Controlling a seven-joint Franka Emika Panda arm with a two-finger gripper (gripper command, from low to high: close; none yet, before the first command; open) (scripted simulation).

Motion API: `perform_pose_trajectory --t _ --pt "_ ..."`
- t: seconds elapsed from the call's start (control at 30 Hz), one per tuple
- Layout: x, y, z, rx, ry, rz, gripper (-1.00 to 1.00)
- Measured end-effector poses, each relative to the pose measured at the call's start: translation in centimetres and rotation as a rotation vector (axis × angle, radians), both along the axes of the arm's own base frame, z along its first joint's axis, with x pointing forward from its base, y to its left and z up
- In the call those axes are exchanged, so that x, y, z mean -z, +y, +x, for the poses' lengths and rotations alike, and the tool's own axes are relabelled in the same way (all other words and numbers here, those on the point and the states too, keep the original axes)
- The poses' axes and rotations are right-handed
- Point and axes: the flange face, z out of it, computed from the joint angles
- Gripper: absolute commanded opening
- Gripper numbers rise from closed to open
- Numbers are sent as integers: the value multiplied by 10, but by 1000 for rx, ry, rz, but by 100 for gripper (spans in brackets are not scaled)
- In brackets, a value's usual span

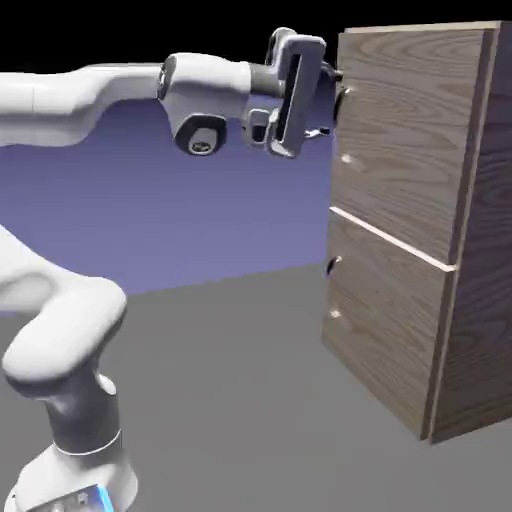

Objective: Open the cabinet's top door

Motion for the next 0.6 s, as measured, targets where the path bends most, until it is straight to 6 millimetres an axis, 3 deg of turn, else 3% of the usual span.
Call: perform_pose_trajectory --t 0.3,0.6 --pt "9 62 14 25 -144 527 0" --pt "62 123 50 28 -198 1064 0"
